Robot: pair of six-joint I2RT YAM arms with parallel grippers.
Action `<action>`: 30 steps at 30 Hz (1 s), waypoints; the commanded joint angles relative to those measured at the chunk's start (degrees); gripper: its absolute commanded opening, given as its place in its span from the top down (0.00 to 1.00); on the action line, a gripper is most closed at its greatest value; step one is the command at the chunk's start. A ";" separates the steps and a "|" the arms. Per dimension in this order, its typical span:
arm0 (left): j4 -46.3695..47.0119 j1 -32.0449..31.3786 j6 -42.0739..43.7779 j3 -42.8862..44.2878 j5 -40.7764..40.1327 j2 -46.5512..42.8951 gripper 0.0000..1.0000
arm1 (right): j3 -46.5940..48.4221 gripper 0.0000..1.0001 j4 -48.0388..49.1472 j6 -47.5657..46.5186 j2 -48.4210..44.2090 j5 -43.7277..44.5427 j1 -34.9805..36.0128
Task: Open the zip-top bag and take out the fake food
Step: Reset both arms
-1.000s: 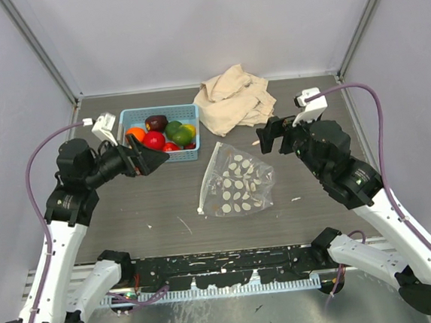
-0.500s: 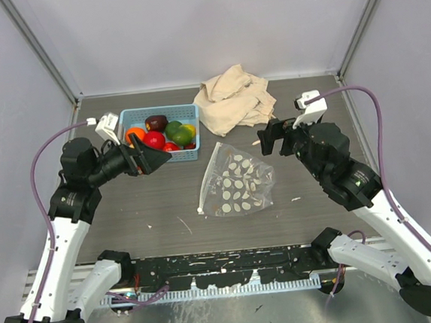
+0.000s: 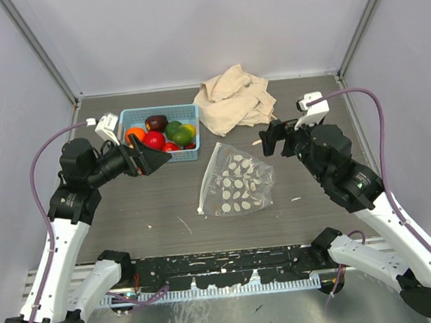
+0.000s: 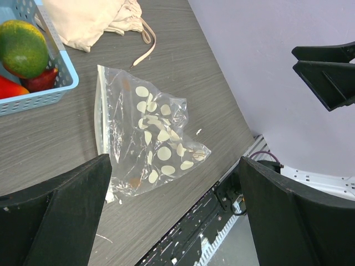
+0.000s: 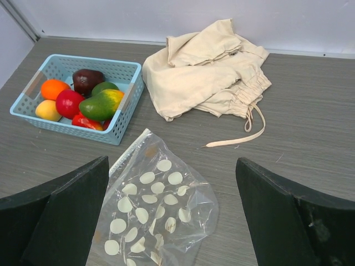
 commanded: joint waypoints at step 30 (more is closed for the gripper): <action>2.78 0.20 -0.51 0.20 1.49 -0.92 0.02 | -1.95 0.00 2.47 -1.75 -2.53 4.11 0.10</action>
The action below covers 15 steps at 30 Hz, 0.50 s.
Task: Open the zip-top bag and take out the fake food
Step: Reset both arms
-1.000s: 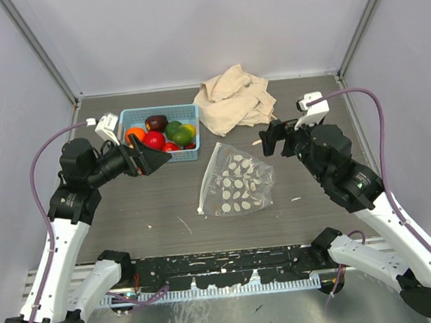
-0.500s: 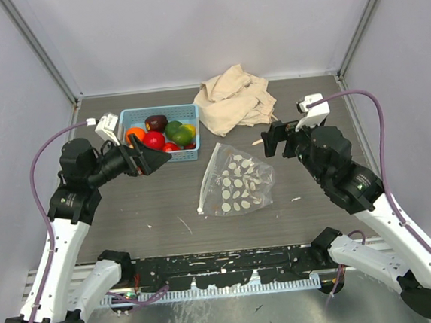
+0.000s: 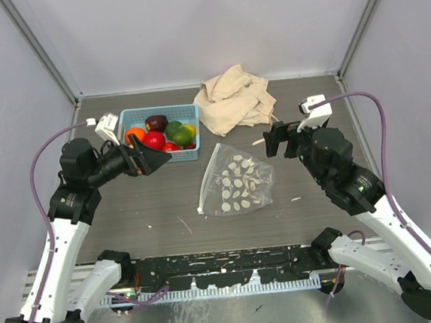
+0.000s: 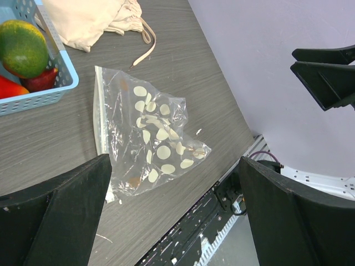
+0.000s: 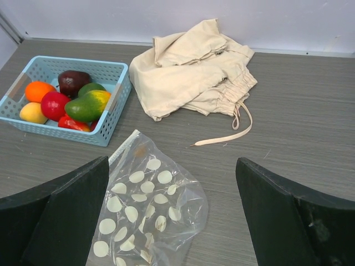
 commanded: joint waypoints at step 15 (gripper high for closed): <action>6.60 0.19 -4.38 -1.34 3.83 0.75 0.02 | -0.47 0.00 3.10 -1.31 -0.79 1.68 0.10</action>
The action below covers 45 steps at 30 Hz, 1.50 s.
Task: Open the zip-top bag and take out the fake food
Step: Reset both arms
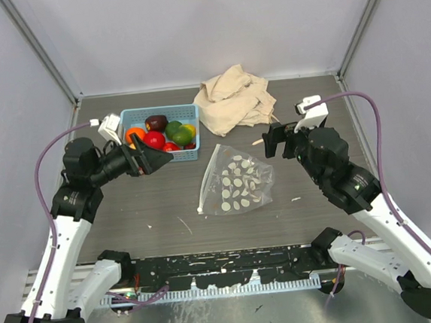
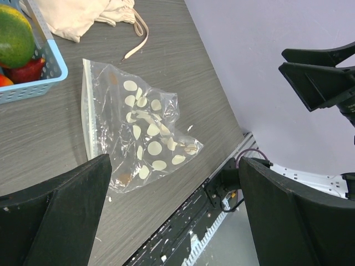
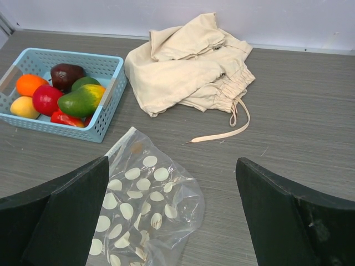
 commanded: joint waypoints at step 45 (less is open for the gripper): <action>9.76 0.20 -2.58 -2.10 4.11 -0.65 0.02 | -1.00 0.00 -1.85 -0.92 -4.11 7.70 0.12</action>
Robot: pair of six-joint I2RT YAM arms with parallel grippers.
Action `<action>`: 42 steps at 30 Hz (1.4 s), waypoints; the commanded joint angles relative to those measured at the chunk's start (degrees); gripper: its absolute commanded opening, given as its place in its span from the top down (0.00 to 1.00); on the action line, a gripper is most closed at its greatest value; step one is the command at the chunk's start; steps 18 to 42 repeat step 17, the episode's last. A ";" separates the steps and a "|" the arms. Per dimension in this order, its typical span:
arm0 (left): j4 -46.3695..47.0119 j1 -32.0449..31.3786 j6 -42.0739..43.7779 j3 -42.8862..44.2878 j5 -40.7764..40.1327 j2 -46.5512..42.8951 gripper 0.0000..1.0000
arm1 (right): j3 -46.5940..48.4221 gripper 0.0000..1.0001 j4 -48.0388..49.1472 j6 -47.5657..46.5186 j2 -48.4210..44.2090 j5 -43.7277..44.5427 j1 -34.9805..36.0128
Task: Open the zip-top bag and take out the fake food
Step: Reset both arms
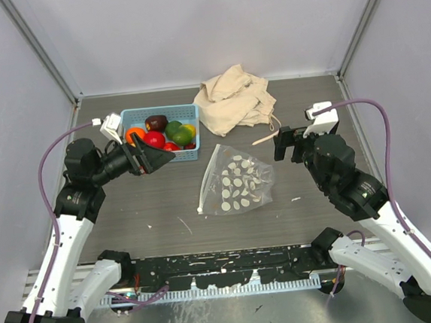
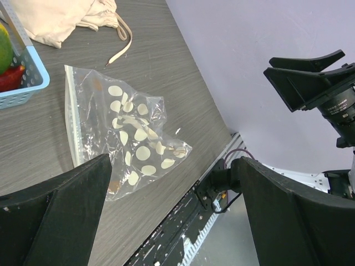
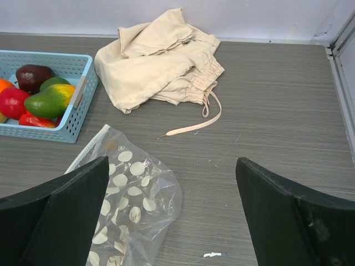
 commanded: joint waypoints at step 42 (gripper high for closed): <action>1.64 0.15 2.68 1.74 0.90 -0.86 0.02 | -0.35 0.00 1.98 0.11 0.23 6.46 0.09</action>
